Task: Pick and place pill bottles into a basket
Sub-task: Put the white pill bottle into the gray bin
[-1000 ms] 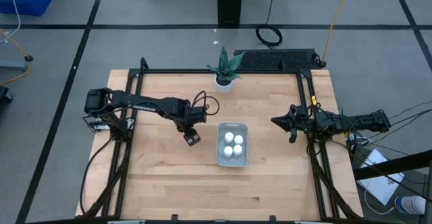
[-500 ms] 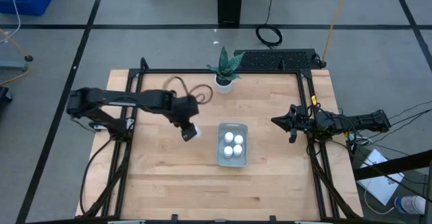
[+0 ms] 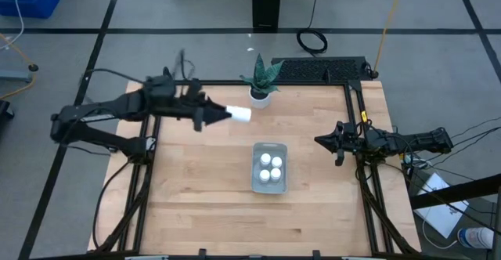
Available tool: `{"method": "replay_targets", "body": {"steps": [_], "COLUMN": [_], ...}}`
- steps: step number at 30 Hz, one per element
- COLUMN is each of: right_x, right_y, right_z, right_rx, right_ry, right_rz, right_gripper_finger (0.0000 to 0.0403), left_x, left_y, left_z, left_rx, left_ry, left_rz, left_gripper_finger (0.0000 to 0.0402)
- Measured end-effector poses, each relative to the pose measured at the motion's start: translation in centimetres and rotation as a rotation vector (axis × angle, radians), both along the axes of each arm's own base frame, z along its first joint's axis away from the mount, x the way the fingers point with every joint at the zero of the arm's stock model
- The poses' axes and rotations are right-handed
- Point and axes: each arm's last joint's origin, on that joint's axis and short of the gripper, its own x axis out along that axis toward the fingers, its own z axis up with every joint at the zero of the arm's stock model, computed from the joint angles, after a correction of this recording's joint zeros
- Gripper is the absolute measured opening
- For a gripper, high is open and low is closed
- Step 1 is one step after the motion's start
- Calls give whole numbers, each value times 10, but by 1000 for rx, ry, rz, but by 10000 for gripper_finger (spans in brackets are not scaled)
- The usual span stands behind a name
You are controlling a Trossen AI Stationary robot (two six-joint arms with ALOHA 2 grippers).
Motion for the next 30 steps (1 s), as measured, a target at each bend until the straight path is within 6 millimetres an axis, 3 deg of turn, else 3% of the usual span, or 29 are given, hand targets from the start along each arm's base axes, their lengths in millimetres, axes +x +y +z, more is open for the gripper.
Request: {"method": "replay_targets", "body": {"steps": [4,8,13,24,30], "right_x": [0,0,0,0,0], "right_y": [0,0,0,0,0], "right_z": [0,0,0,0,0], "right_rx": [0,0,0,0,0], "right_ry": [0,0,0,0,0], "right_rz": [0,0,0,0,0], "right_gripper_finger": [4,4,4,4,4], "left_x": [-4,-4,-6,22,53], "left_y": [-2,-5,-5,-11,-6], "left_z": [22,38,58,105,91], "left_rx": [-35,-75,-59,60,180], "left_ry": [-199,-358,-359,-59,238], "left_rz": [-39,-85,-83,-159,-171], "left_gripper_finger": [183,171,166,168,167]}}
